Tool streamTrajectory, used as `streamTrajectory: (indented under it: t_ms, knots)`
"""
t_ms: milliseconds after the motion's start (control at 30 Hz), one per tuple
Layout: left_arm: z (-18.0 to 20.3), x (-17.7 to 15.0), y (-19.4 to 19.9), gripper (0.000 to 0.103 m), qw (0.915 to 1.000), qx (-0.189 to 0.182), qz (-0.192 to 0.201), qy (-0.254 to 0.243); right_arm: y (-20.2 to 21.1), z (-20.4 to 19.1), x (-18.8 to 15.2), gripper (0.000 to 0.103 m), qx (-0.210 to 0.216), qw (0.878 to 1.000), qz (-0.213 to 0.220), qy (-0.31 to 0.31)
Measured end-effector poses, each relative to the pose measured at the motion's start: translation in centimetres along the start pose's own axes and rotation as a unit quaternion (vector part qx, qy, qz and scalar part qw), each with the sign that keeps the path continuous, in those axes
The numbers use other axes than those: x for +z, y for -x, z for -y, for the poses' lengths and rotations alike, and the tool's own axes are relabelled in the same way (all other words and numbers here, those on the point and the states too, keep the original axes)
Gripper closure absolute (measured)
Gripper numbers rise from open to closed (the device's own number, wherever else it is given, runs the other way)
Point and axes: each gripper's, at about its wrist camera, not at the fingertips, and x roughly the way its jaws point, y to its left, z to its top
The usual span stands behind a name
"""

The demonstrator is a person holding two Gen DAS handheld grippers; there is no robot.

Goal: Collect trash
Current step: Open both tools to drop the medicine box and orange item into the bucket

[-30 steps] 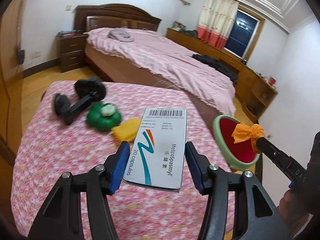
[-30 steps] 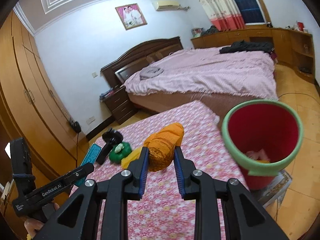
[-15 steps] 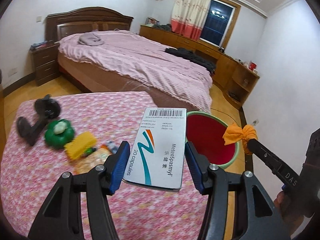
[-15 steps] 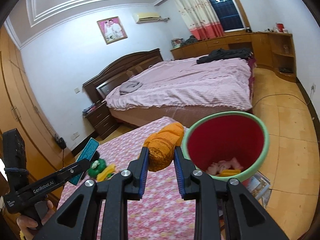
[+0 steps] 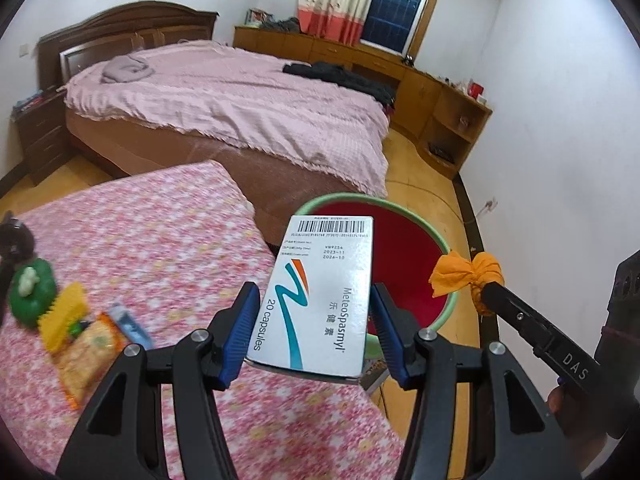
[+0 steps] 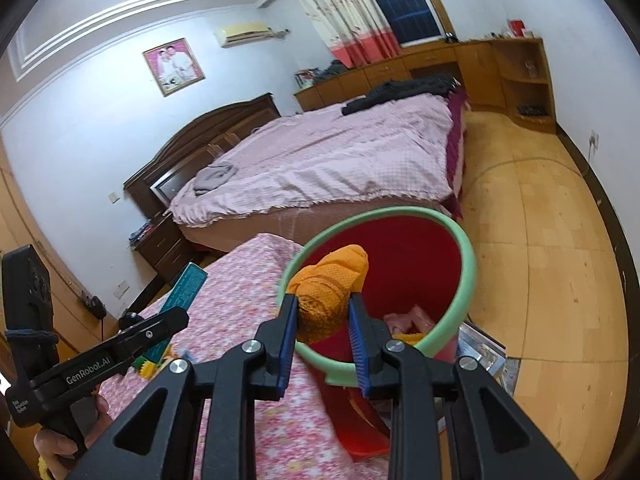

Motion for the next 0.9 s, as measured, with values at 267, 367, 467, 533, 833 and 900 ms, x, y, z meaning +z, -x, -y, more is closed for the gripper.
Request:
streamTrajectory:
  t_ms: [267,367,467,533,833,900]
  knots:
    - [2.1,0.2,-4.8,0.046,0.9994,-0.007,-0.029,-0.021,-3.1,3.7,0.3,0.075,-0.014,0.999,-0.025,-0.025]
    - [2.5,0.2,-6.3,0.046,0.9989,-0.007,-0.037,-0.027,-4.1,4.9,0.2,0.075,-0.019,0.999,-0.032,-0.034]
    - [2.7,0.1,-7.7,0.046,0.9985,-0.007,-0.047,-0.027,-5.0,5.8,0.1,0.074,-0.022,0.998,-0.041,-0.04]
    - [2.7,0.0,-8.3,0.046,0.9984,-0.005,-0.049,-0.027,-5.6,6.1,0.0,0.073,-0.024,0.998,-0.047,-0.041]
    - [2.4,-0.3,-9.6,0.046,0.9981,-0.002,-0.06,-0.015,-7.1,7.0,-0.2,0.07,-0.019,0.997,-0.059,-0.052]
    - [2.3,-0.2,-9.6,0.046,0.9981,-0.001,-0.06,-0.013,-7.1,6.9,-0.3,0.069,-0.017,0.997,-0.06,-0.052]
